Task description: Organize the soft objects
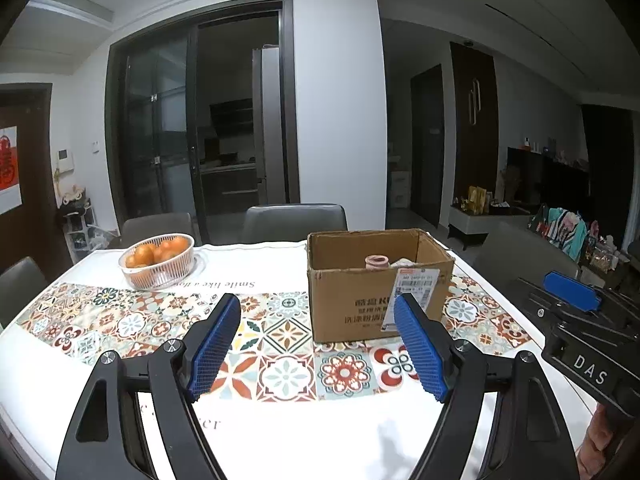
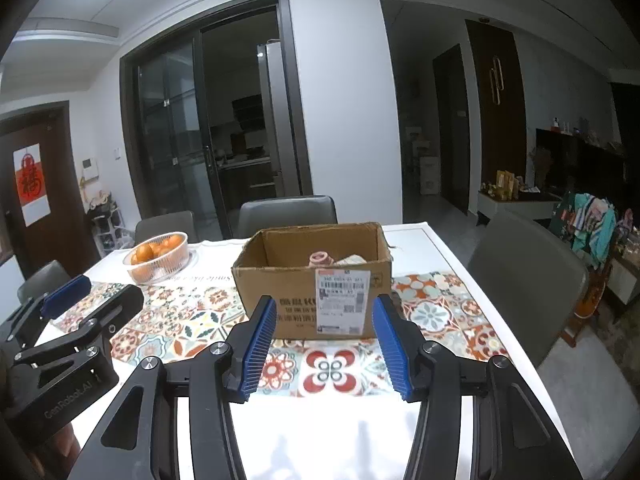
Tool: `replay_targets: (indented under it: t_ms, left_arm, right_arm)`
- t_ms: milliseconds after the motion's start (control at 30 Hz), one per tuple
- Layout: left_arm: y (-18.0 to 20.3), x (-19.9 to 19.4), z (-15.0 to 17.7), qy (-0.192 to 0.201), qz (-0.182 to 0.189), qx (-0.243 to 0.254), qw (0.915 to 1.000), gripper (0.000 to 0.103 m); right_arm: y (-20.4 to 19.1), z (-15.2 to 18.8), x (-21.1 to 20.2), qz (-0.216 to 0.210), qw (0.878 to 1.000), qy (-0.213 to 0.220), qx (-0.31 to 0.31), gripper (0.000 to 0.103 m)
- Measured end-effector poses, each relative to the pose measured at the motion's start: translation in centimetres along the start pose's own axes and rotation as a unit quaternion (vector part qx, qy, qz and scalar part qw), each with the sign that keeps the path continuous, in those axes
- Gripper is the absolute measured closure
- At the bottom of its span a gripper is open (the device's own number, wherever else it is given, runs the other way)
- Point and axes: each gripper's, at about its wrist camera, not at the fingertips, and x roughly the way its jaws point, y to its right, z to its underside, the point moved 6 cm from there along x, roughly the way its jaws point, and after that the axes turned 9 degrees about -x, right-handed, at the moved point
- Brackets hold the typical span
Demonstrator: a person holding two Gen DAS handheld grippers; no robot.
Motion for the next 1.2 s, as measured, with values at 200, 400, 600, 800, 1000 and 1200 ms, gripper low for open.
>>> replay_targets:
  t_ms: [200, 400, 600, 800, 1000, 1200]
  left_arm:
    - [0.2, -1.9, 0.9, 0.002, 0.004, -0.005, 1.0, 0.022]
    - [0.2, -3.5, 1.4, 0.011, 0.004, -0.003, 0.9999, 0.018]
    - [-0.1, -4.6, 2.1, 0.012, 0.009, -0.007, 0.9999, 0.017]
    - [-0.2, -5.6, 2.7, 0.019, 0.004, 0.002, 0.9998, 0.015]
    - [-0.1, -6.2, 3.0, 0.023, 0.001, 0.006, 0.9997, 0.011]
    - [0.0, -6.7, 3.1, 0.026, 0.001, 0.008, 0.9996, 0.01]
  right_arm:
    - [0.0, 1.1, -2.3, 0.004, 1.0, 0.005, -0.002, 0.051]
    - [-0.1, 1.7, -4.0, 0.003, 1.0, 0.015, -0.002, 0.051]
    - [-0.3, 2.3, -4.9, 0.0, 1.0, 0.02, -0.001, 0.051]
    - [-0.3, 3.0, -5.6, 0.004, 1.0, 0.023, -0.003, 0.051]
    - [-0.3, 3.7, -5.9, 0.003, 1.0, 0.023, 0.001, 0.051]
    - [-0.2, 4.0, -6.0, 0.001, 1.0, 0.021, 0.002, 0.051]
